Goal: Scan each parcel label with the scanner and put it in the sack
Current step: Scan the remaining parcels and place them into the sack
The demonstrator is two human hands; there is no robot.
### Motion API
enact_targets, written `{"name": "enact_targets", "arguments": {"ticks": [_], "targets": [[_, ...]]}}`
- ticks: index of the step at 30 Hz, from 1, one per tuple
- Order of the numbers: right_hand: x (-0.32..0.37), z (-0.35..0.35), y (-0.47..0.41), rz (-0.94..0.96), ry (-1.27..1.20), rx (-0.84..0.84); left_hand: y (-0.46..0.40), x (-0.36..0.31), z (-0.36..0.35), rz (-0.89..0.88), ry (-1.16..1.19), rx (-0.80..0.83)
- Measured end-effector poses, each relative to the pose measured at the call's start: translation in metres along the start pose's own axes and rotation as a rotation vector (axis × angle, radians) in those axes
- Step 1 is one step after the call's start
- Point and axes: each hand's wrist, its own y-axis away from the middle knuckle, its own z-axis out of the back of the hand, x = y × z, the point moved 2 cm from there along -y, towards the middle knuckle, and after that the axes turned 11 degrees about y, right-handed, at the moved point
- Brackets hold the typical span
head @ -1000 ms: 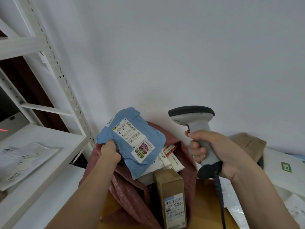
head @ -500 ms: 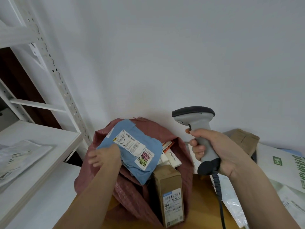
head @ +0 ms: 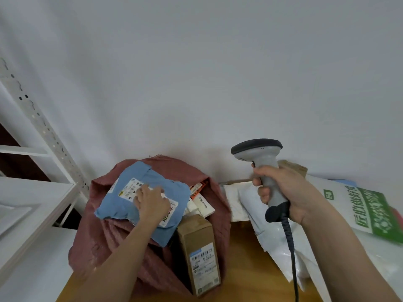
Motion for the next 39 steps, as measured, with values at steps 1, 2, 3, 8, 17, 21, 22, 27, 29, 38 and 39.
{"name": "enact_targets", "arguments": {"ticks": [1,2,3,8,17,21,22,27,29,38,39], "targets": [[0.001,0.009,-0.001,0.005,-0.011,-0.023,0.0,-0.012,-0.004,-0.03,0.019,0.002],[0.002,0.017,-0.003,0.01,-0.026,-0.046,0.001,-0.025,-0.009,-0.063,0.034,0.009],[0.003,0.026,-0.004,0.014,-0.042,-0.065,0.002,-0.038,-0.016,-0.102,0.048,0.015],[0.007,0.081,-0.011,0.036,-0.052,-0.116,0.008,-0.109,-0.055,-0.285,0.154,0.103],[-0.005,0.209,-0.02,0.002,-0.074,-0.188,0.044,-0.232,-0.171,-0.294,0.29,0.394],[-0.016,0.256,-0.027,-0.041,-0.082,-0.174,0.054,-0.278,-0.219,-0.223,0.292,0.406],[-0.018,0.266,-0.029,-0.048,-0.08,-0.172,0.056,-0.287,-0.229,-0.198,0.27,0.398],[-0.029,0.306,-0.033,-0.097,-0.092,-0.178,0.057,-0.305,-0.261,-0.11,0.165,0.321],[-0.031,0.317,-0.033,-0.106,-0.096,-0.173,0.054,-0.303,-0.264,-0.082,0.231,0.286],[-0.022,0.313,-0.037,-0.098,-0.114,-0.144,0.041,-0.274,-0.211,0.524,1.1,0.241],[-0.02,0.307,-0.036,-0.097,-0.112,-0.129,0.042,-0.272,-0.202,0.589,1.205,0.266]]}}
